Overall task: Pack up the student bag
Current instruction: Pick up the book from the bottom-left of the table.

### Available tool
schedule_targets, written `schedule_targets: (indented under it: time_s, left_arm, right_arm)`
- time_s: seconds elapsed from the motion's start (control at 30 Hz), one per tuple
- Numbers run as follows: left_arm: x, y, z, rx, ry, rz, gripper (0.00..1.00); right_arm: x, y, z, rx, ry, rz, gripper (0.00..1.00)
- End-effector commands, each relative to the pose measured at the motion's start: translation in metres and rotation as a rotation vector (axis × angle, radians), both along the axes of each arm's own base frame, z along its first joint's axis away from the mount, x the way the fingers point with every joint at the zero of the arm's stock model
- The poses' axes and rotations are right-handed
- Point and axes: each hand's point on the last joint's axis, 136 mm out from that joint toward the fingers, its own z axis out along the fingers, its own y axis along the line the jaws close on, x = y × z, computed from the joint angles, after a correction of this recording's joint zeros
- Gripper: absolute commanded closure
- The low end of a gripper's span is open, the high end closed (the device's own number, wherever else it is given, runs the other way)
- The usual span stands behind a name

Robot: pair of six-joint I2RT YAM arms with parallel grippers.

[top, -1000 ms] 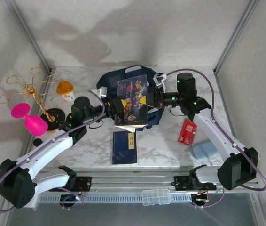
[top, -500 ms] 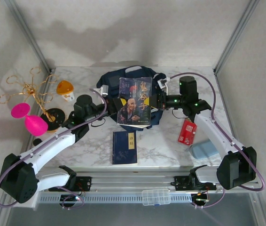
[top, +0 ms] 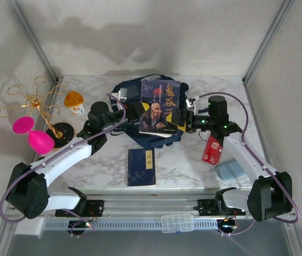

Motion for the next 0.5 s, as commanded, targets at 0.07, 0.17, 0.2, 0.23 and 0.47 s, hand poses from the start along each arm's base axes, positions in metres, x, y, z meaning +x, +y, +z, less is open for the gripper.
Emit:
schedule_targets:
  time_s: [0.07,0.17,0.2,0.23,0.47]
  left_arm:
    - [-0.013,-0.015,0.080,-0.199,-0.158,-0.051,1.00]
    - [-0.007,-0.017,0.077,-0.226,-0.135,-0.043,1.00]
    - [-0.006,-0.018,0.075,-0.220,-0.135,-0.041,1.00]
    - [-0.002,-0.018,0.070,-0.200,-0.129,-0.028,1.00]
    - [0.019,-0.012,0.029,0.070,-0.084,0.096,1.00]
  right_arm:
    - [-0.016,0.008,0.041,0.186,-0.047,0.092,0.01]
    - [-0.023,0.008,0.053,0.239,-0.061,0.115,0.02]
    - [-0.025,0.008,0.056,0.251,-0.063,0.124,0.03]
    - [-0.028,0.007,0.061,0.259,-0.073,0.130,0.05]
    - [-0.025,-0.002,0.068,0.209,-0.120,0.061,0.28]
